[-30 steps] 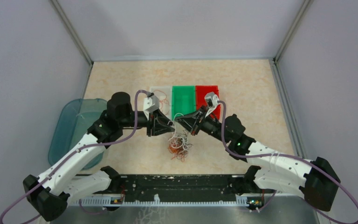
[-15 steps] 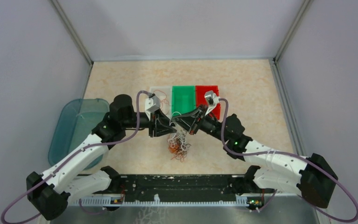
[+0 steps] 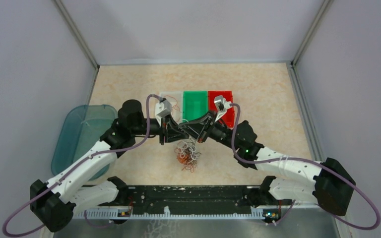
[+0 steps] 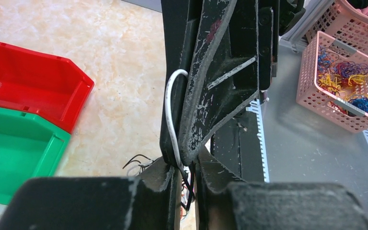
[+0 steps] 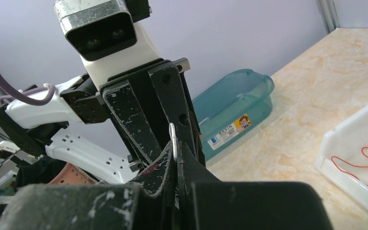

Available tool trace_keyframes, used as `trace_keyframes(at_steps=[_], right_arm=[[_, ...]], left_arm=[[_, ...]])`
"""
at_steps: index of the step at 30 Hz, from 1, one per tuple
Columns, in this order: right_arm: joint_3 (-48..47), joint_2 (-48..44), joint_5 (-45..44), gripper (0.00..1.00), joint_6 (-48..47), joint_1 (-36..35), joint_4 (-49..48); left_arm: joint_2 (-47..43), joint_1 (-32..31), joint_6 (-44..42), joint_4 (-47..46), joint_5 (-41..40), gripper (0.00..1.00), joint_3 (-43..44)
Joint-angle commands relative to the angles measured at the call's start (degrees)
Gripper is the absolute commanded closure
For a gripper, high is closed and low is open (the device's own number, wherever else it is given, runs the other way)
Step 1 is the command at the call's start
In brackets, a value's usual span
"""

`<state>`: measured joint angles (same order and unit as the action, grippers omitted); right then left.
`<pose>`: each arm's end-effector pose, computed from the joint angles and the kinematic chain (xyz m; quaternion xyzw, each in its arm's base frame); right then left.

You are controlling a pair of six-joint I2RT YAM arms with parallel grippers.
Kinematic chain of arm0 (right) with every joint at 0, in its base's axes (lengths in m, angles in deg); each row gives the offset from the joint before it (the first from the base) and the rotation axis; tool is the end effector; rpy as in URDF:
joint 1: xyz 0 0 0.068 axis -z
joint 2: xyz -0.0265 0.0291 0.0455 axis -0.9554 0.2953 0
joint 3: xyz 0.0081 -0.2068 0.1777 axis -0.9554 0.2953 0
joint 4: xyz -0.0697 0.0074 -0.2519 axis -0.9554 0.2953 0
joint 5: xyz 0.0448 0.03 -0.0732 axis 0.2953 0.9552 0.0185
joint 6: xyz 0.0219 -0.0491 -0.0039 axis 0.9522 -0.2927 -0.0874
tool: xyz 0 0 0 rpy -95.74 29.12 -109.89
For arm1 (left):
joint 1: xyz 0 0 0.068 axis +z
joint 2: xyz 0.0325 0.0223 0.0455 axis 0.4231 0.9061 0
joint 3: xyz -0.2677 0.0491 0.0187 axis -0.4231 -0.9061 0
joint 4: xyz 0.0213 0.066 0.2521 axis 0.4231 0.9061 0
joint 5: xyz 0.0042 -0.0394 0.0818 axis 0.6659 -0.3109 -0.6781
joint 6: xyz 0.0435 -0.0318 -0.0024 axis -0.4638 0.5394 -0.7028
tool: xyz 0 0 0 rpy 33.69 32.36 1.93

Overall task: Untangle the cables
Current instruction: Untie the cable.

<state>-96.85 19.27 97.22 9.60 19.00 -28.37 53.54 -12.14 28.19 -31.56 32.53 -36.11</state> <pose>0.1364 0.1993 0.3101 -0.1673 0.5736 0.6172 0.5118 0.1638 -0.1581 0.3283 0.4526 0.5965 -0.5079 0.4258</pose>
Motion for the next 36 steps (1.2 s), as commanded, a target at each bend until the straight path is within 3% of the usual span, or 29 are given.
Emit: trace_keyframes(at_steps=[1,3,5,6,7,10,11,15,22,28,36], right_arm=[[-3.45,0.62,0.64,1.0,1.45,-1.14,-5.54],[-4.05,0.99,0.86,1.0,1.32,-1.44,-5.24],[-4.01,0.88,0.89,1.0,1.24,-1.47,-4.81],[-3.84,0.53,0.72,1.0,1.24,-1.46,-4.23],[-3.61,0.1,0.34,0.95,1.24,-1.46,-3.35],[-2.42,-2.48,-0.97,0.56,0.66,-1.3,0.1],[-1.82,-4.03,-1.32,0.47,0.1,-1.06,1.61],[2.3,-12.52,-4.11,0.37,-1.81,1.24,6.87],[6.15,-21.62,-6.49,0.38,-7.83,2.1,18.61],[4.77,-18.87,-1.51,0.4,-10.96,1.93,19.83],[2.64,-12.32,-2.26,0.39,-13.77,-1.78,16.52]], left_arm=[[-0.15,-0.19,0.96,-2.43,1.28,0.8,0.02],[-0.19,-0.19,1.41,-3.11,0.89,0.82,0.03],[-0.35,-0.19,1.48,-3.64,-0.27,0.98,0.31],[-0.46,-0.12,1.56,-3.79,-0.6,1.0,0.45],[-0.54,-0.02,1.55,-3.62,-0.54,1.0,0.89],[-0.71,0.25,2.11,-2.26,0.98,1.0,2.48],[-0.79,0.25,2.39,-1.57,1.41,1.0,3.51],[-0.92,0.34,2.5,2.57,2.67,1.0,7.26],[-1.15,0.37,2.43,6.31,4.89,1.0,10.91],[-0.25,0.41,2.37,7.29,5.72,1.0,12.8],[0.41,0.36,2.26,7.25,5.13,1.0,14.06]])
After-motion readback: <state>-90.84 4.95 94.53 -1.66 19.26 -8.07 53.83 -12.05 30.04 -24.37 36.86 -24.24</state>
